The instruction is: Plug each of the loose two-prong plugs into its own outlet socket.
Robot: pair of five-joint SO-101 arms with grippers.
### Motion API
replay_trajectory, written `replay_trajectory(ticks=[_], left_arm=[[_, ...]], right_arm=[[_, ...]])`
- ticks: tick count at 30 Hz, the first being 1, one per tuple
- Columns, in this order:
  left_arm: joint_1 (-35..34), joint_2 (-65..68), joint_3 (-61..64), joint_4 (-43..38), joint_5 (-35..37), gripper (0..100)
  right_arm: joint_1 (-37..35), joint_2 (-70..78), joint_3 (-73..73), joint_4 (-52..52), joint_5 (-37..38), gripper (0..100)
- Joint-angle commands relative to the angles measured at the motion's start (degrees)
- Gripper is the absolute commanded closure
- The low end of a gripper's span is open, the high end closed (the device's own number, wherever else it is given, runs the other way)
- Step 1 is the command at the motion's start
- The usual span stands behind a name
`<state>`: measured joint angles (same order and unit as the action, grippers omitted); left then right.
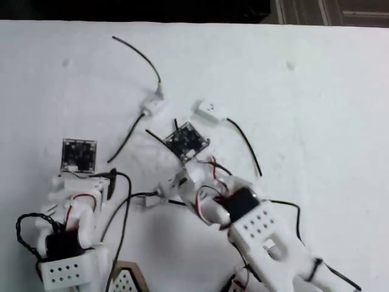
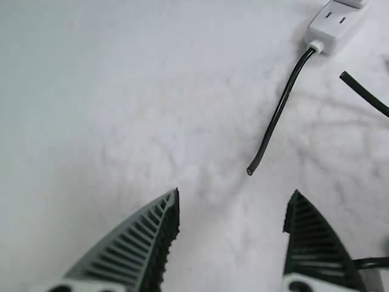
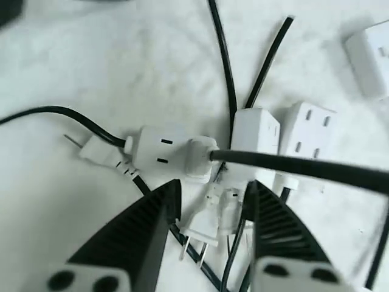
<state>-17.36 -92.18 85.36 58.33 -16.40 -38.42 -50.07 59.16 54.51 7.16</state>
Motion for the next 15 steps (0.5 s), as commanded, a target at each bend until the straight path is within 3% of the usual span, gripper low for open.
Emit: replay_trajectory(ticks=[1, 6, 12, 15], left_arm=[[6.64, -0.4, -3.43, -0.18, -1.05, 71], [17.1, -0.22, -5.71, 4.31, -6.59, 70], [23.52, 0.66, -13.01, 11.43, -6.59, 70], [25.27, 8.04, -17.14, 11.87, -6.68, 70]], right_arm=[[-1.19, -8.84, -3.25, 6.73, -0.97, 88.2], [0.04, -14.99, -3.25, 16.13, -1.14, 98.0], [7.87, -15.08, -3.25, 21.32, -1.05, 97.6], [10.86, -15.08, -3.16, 20.97, -0.79, 97.6]])
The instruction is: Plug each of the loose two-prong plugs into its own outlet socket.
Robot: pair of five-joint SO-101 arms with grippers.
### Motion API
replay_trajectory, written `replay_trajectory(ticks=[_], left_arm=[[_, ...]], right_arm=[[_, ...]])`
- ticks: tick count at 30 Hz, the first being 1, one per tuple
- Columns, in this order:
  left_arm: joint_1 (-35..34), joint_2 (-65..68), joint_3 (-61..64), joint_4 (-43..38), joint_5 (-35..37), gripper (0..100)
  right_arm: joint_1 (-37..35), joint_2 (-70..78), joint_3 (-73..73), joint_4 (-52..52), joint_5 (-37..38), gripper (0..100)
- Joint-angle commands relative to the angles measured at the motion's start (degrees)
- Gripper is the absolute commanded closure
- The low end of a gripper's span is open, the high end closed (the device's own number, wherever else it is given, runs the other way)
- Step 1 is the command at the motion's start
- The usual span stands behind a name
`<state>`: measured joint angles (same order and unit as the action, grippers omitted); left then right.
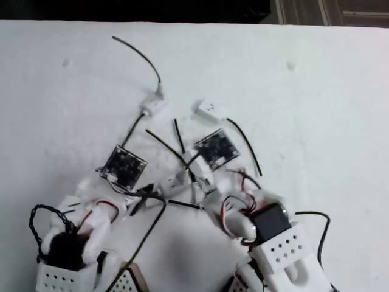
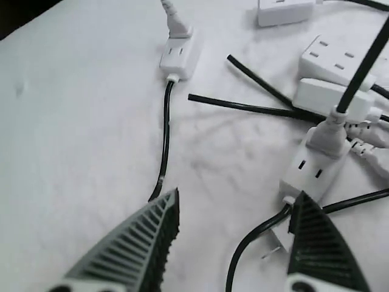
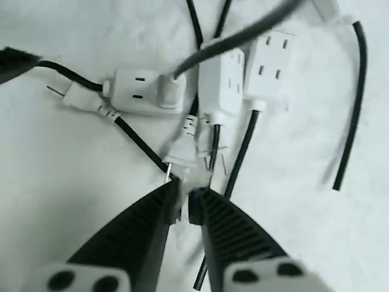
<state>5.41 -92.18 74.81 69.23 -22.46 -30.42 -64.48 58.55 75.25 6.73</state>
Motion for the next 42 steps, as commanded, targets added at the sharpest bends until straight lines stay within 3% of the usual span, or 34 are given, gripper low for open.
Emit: replay_trajectory(ticks=[1, 8, 12, 22, 33, 39, 42], left_arm=[[3.03, 11.82, -8.26, 0.88, -0.62, 70], [8.84, 41.36, -22.95, 0.53, -1.23, 70], [11.65, 53.76, -27.78, -0.62, -6.15, 70], [12.18, 79.69, -37.8, -3.52, -6.95, 70], [12.18, 97.71, -48.26, -3.96, -6.51, 71], [12.18, 99.3, -49.58, -7.74, -6.42, 87], [12.09, 99.3, -49.67, -7.91, -6.42, 90]], right_arm=[[3.74, -0.66, -2.64, 0.22, -0.26, 97.6], [9.19, -0.66, -2.55, -3.38, -0.26, 97.6], [10.95, -0.66, -2.55, -3.47, -0.62, 97.6], [11.03, -0.66, -2.55, -3.47, -0.7, 97.6], [11.12, -0.66, -2.55, -3.47, -0.53, 97.5], [11.12, -0.66, -2.55, -3.47, -0.44, 97.5], [11.12, -0.66, -2.55, -3.47, -0.44, 97.5]])
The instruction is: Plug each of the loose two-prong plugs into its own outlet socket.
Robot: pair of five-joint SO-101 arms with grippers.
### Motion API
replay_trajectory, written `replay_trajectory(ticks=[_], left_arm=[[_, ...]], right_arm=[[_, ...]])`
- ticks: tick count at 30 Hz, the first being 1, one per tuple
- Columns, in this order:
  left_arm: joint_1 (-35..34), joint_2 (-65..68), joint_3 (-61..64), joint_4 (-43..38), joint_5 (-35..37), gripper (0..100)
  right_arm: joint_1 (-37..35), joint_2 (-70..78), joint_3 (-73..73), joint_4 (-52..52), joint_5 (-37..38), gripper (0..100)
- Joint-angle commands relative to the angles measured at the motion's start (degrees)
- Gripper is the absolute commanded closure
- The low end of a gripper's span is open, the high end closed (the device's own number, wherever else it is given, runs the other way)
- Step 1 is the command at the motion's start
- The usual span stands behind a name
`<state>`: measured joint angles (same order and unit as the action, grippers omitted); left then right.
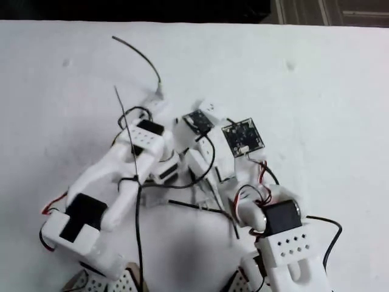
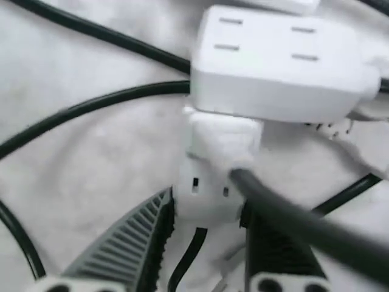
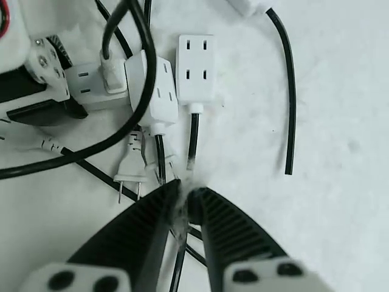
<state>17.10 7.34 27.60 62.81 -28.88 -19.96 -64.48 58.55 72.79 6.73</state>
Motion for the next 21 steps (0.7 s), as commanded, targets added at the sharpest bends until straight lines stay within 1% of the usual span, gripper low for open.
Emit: replay_trajectory(ticks=[1, 4, 8, 12, 14, 17, 21], left_arm=[[0.13, -0.31, -2.55, -1.49, 0.0, 90], [-1.01, -0.48, -3.16, -1.49, -0.09, 90], [-5.05, -3.47, -5.54, -1.23, -0.44, 91], [-9.01, -8.92, -6.42, -2.64, -0.97, 98], [-10.77, -11.21, -6.42, -3.78, -1.93, 97], [-13.58, -12.35, -6.42, -6.95, -2.46, 97], [-17.63, -12.09, -5.8, -14.95, -2.11, 95]], right_arm=[[0.66, -0.66, -2.55, -1.01, -0.44, 97.5], [0.66, -0.66, -2.55, -1.01, -0.53, 97.5], [0.66, -0.66, -2.55, -1.01, -0.53, 97.5], [0.66, -0.66, -2.55, -1.01, -0.62, 97.5], [0.66, -0.66, -2.55, -1.01, -0.62, 97.5], [0.57, -0.66, -2.55, -1.01, -0.7, 97.5], [0.48, -0.66, -2.46, -1.01, -0.7, 97.5]])
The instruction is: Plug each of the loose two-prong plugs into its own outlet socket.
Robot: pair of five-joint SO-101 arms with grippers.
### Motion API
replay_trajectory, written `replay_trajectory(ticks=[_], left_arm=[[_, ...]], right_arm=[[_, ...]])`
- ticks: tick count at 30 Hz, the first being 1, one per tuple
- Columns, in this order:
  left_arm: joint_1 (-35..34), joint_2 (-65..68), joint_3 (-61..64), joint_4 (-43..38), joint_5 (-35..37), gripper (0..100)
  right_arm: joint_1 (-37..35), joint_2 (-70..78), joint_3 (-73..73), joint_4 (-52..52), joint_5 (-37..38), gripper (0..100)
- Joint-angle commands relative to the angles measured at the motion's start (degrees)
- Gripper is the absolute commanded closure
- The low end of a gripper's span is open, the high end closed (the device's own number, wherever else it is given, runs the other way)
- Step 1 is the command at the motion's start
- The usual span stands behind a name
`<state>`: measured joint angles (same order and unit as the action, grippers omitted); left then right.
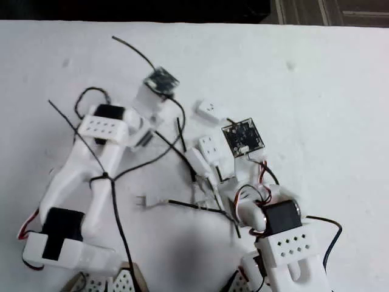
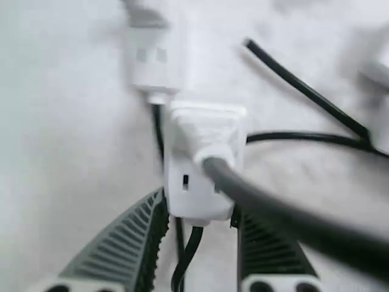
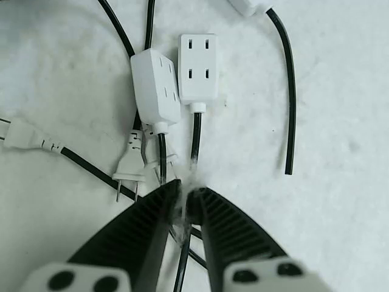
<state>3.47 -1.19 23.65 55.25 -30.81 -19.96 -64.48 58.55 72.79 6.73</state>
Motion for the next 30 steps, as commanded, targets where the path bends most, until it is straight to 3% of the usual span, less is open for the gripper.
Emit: replay_trajectory(ticks=[1, 8, 15, 26, 30], left_arm=[[-4.79, -3.56, -1.85, -8.79, -0.09, 93], [-7.78, -3.56, -1.85, -13.8, 7.91, 69], [-7.78, -4.18, -2.46, -12.13, 7.3, 70], [-7.52, -16.22, -4.66, 7.65, 7.12, 70], [-7.43, -27.03, -0.62, 13.8, 7.3, 70]], right_arm=[[0.4, -0.66, -2.46, -1.01, -0.7, 97.5], [0.22, -0.66, 0.26, -3.91, -0.62, 97.4], [0.22, -0.66, 0.7, -4.09, -0.53, 97.4], [-0.22, -0.66, 0.79, -3.74, -0.26, 97.1], [-5.23, 0.66, 0.44, -2.07, -0.18, 97.1]])
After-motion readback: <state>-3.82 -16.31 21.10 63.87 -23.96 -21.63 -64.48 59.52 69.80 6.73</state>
